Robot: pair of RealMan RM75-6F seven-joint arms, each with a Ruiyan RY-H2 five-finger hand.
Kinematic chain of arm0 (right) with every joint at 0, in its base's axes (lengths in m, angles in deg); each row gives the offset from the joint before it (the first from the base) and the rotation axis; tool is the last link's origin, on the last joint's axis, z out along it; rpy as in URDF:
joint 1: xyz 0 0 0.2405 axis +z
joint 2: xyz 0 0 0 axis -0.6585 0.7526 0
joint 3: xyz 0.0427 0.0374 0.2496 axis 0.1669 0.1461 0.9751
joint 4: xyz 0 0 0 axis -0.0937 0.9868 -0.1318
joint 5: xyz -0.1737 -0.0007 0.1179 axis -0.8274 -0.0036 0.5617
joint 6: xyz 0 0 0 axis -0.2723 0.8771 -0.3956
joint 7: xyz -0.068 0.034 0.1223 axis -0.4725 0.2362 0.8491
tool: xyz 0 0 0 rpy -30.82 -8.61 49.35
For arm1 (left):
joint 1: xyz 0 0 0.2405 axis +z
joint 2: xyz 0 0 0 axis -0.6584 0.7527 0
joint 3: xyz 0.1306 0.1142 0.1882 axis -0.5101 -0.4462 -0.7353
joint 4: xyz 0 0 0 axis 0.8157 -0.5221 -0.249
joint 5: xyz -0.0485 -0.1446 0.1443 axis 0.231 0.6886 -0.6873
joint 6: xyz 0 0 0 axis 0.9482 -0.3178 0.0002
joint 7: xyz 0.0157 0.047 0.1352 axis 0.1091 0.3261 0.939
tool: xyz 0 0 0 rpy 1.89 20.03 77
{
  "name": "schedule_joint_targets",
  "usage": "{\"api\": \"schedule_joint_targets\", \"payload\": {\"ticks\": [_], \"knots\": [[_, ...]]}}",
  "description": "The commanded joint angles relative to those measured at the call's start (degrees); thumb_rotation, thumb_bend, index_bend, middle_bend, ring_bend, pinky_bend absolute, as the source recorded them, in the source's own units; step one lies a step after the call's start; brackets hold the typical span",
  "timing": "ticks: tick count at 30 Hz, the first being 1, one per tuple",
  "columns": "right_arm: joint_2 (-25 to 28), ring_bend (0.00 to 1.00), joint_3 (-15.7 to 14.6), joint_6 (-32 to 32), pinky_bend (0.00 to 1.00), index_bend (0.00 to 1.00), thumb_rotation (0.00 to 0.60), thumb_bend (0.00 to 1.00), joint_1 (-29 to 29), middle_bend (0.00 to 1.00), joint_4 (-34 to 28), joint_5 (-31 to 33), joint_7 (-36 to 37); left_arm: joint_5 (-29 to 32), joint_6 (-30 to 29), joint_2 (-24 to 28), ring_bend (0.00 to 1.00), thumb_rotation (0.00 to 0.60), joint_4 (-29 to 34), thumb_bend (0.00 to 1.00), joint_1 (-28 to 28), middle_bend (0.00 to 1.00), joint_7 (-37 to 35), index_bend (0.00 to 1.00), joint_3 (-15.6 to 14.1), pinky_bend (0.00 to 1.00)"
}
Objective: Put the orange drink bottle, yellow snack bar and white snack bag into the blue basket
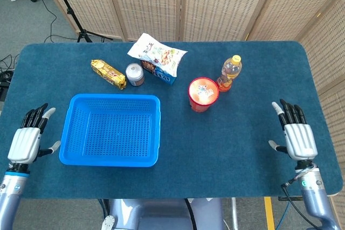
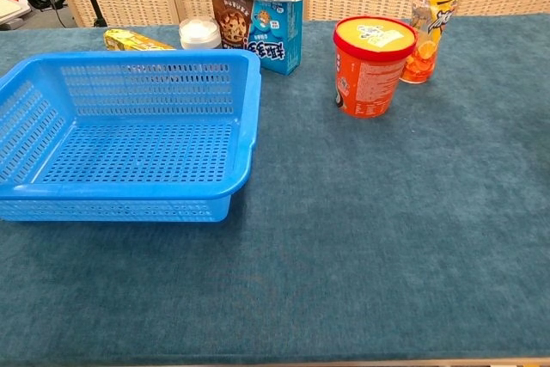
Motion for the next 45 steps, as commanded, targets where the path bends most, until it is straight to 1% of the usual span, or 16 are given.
{"api": "schedule_joint_targets", "payload": {"ticks": [1, 7, 13, 22, 23, 24, 31, 38, 41, 45], "knots": [[-3.0, 0.00, 2.6, -4.7, 0.01, 0.00, 0.600, 0.13, 4.3, 0.00, 3.5, 3.6, -0.4, 0.3, 0.4, -0.2, 0.00, 0.600, -0.3, 0.21, -0.2, 0.00, -0.3, 0.08, 0.2, 0.00], [-5.7, 0.00, 5.3, -9.9, 0.01, 0.00, 0.600, 0.13, 9.7, 0.00, 8.2, 7.2, -0.9, 1.1, 0.2, -0.6, 0.00, 0.600, -1.1, 0.22, -0.3, 0.00, -0.1, 0.08, 0.7, 0.00], [-6.9, 0.00, 7.0, -12.7, 0.01, 0.00, 0.600, 0.13, 13.2, 0.00, 10.6, 9.3, -0.8, 1.2, -0.1, -0.4, 0.00, 0.600, -1.1, 0.22, -0.3, 0.00, -0.4, 0.08, 0.9, 0.00], [-8.5, 0.00, 10.3, -18.1, 0.01, 0.00, 0.600, 0.13, 18.8, 0.00, 14.0, 13.6, 1.7, 1.4, 0.6, -0.4, 0.00, 0.600, -1.3, 0.22, -0.5, 0.00, -1.0, 0.08, 0.7, 0.00], [-8.7, 0.00, 11.5, -19.5, 0.01, 0.00, 0.600, 0.13, 20.7, 0.00, 15.2, 14.7, 1.4, 1.7, 0.9, -0.4, 0.00, 0.600, -1.4, 0.22, -0.6, 0.00, -1.2, 0.08, 0.8, 0.00], [-8.7, 0.00, 11.9, -20.2, 0.01, 0.00, 0.600, 0.13, 21.3, 0.00, 15.7, 15.4, 1.4, 1.9, 1.0, -0.3, 0.00, 0.600, -1.5, 0.22, -0.6, 0.00, -1.2, 0.08, 0.8, 0.00], [-6.3, 0.00, 13.6, -21.1, 0.01, 0.00, 0.600, 0.13, 23.6, 0.00, 13.7, 18.1, 0.4, 2.2, 1.8, -0.4, 0.00, 0.600, -1.8, 0.22, -0.9, 0.00, -1.5, 0.08, 0.7, 0.00], [-5.0, 0.00, 13.6, -21.4, 0.01, 0.00, 0.600, 0.13, 25.5, 0.00, 11.0, 21.0, -1.9, 2.1, 2.1, -0.4, 0.00, 0.600, -1.8, 0.22, -1.0, 0.00, -1.7, 0.08, 0.5, 0.00], [-5.3, 0.00, 13.4, -22.2, 0.01, 0.00, 0.600, 0.13, 26.0, 0.00, 10.7, 22.6, -1.2, 2.0, 2.0, -0.2, 0.00, 0.600, -1.7, 0.22, -0.9, 0.00, -1.9, 0.08, 0.4, 0.00], [-5.5, 0.00, 13.7, -24.2, 0.01, 0.00, 0.600, 0.13, 26.3, 0.00, 10.5, 25.2, 1.9, 2.0, 2.2, -0.2, 0.00, 0.600, -1.7, 0.22, -1.0, 0.00, -1.9, 0.08, 0.3, 0.00]]}}
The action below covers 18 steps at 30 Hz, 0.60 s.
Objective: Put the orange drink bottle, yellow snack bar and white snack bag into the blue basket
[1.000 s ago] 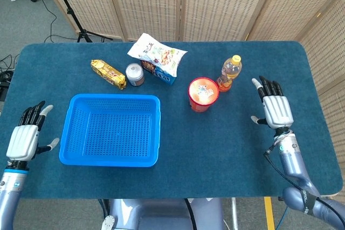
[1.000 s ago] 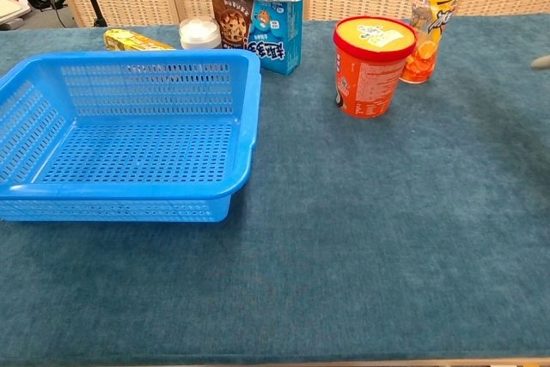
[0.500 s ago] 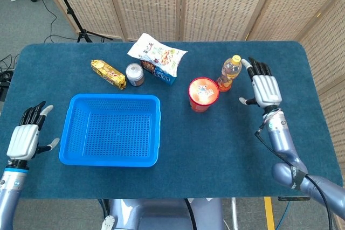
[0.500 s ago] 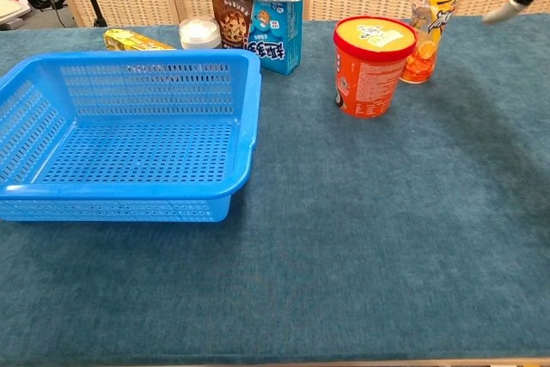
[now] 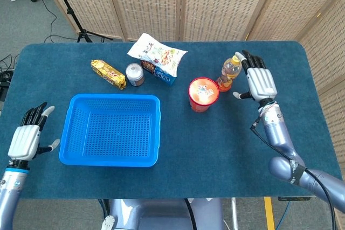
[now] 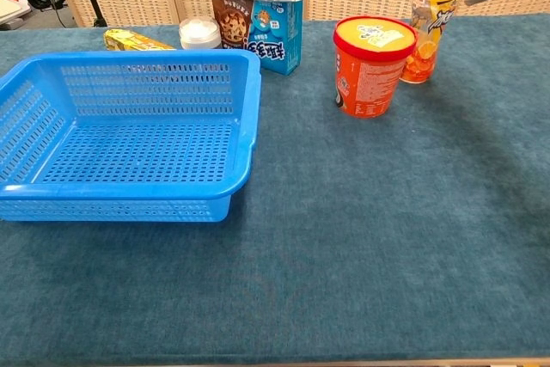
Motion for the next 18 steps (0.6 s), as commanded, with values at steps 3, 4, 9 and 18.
{"api": "schedule_joint_targets", "payload": {"ticks": [3, 4, 9, 18], "knots": [[0.0, 0.00, 0.7, -3.7, 0.01, 0.00, 0.600, 0.13, 0.6, 0.00, 0.0, 3.7, 5.2, 0.0, 0.3, -0.1, 0.00, 0.600, -0.1, 0.22, -0.1, 0.00, 0.1, 0.08, -0.2, 0.00], [0.1, 0.00, 1.0, -4.6, 0.01, 0.00, 0.600, 0.13, 0.7, 0.00, 0.0, 4.4, 6.4, -0.1, 0.3, -0.1, 0.00, 0.600, 0.0, 0.22, -0.1, 0.00, 0.1, 0.08, -0.2, 0.00], [0.0, 0.00, 2.9, -8.5, 0.01, 0.00, 0.600, 0.13, 1.0, 0.00, 1.3, 7.4, 13.8, -0.2, 0.8, 0.0, 0.00, 0.600, 0.0, 0.23, -0.3, 0.00, -0.1, 0.08, -0.4, 0.00], [-2.3, 0.00, 4.1, -10.1, 0.01, 0.00, 0.600, 0.13, 1.3, 0.00, 7.1, 5.7, 23.0, -0.9, 1.1, -0.4, 0.00, 0.600, -0.3, 0.23, -0.6, 0.00, -0.1, 0.08, -0.9, 0.00]]}}
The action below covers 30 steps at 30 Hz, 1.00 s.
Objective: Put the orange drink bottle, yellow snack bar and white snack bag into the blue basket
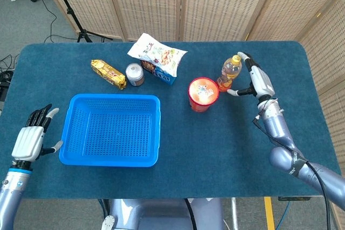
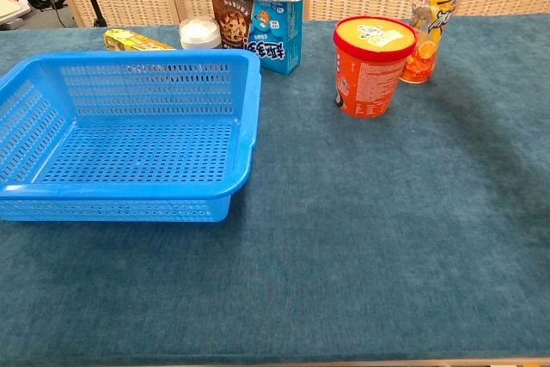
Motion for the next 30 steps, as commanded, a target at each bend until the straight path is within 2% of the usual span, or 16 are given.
{"api": "schedule_joint_targets", "payload": {"ticks": [1, 8, 15, 30], "knots": [[-1.4, 0.00, 0.7, -0.2, 0.01, 0.00, 0.600, 0.13, 0.1, 0.00, 2.4, -1.3, 3.6, -0.1, 0.1, -0.1, 0.00, 0.600, 0.0, 0.23, -0.1, 0.00, 0.1, 0.08, -0.1, 0.00], [-3.7, 0.00, 2.5, -0.6, 0.01, 0.00, 0.600, 0.13, -0.1, 0.00, 6.5, -3.3, 12.6, -0.2, -0.1, -0.4, 0.00, 0.600, -0.3, 0.24, -0.1, 0.00, 0.4, 0.08, -0.1, 0.00], [-4.9, 0.00, 4.7, -5.0, 0.01, 0.00, 0.600, 0.13, -0.8, 0.00, 9.2, -4.6, 24.4, 0.2, 0.4, -0.4, 0.00, 0.600, -0.3, 0.24, -0.2, 0.00, 0.8, 0.08, -0.2, 0.00], [-12.1, 0.00, 2.7, -9.0, 0.01, 0.00, 0.600, 0.13, 2.7, 0.00, 22.7, -9.9, 32.6, -1.6, -0.1, -0.1, 0.00, 0.600, 0.4, 0.24, -0.2, 0.00, 0.2, 0.08, -1.1, 0.00]]}}
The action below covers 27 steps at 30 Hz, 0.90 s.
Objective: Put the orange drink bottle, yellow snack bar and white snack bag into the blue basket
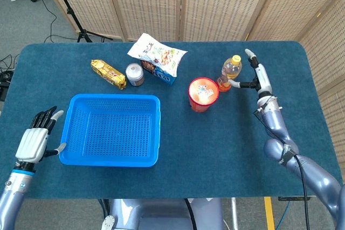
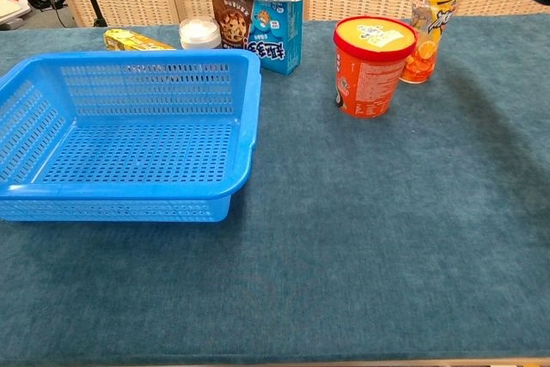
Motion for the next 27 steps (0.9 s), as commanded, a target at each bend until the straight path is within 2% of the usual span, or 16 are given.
{"api": "schedule_joint_targets", "payload": {"ticks": [1, 14, 20, 27], "knots": [[-1.7, 0.00, -0.5, -1.3, 0.01, 0.00, 0.600, 0.13, 1.0, 0.00, 2.9, -1.5, 2.2, -0.2, 0.0, 0.0, 0.00, 0.600, 0.0, 0.24, 0.0, 0.00, -0.1, 0.08, -0.1, 0.00], [-4.5, 0.00, -1.0, -1.6, 0.01, 0.08, 0.600, 0.13, 3.3, 0.01, 9.4, -5.3, 8.0, -0.4, 0.5, -0.2, 0.00, 0.600, 0.0, 0.25, -0.3, 0.00, 0.0, 0.08, -0.5, 0.00], [-5.8, 0.00, -1.4, -2.4, 0.01, 0.12, 0.600, 0.13, 4.3, 0.04, 11.6, -6.1, 9.8, -0.4, 0.8, -0.1, 0.00, 0.600, 0.0, 0.25, -0.4, 0.00, 0.0, 0.08, -0.6, 0.00], [-7.4, 0.02, -2.1, -2.3, 0.08, 0.16, 0.600, 0.15, 5.1, 0.12, 13.6, -7.4, 12.4, -0.2, 1.1, -0.2, 0.00, 0.600, -0.2, 0.25, -0.5, 0.00, 0.0, 0.08, -0.7, 0.00]]}}
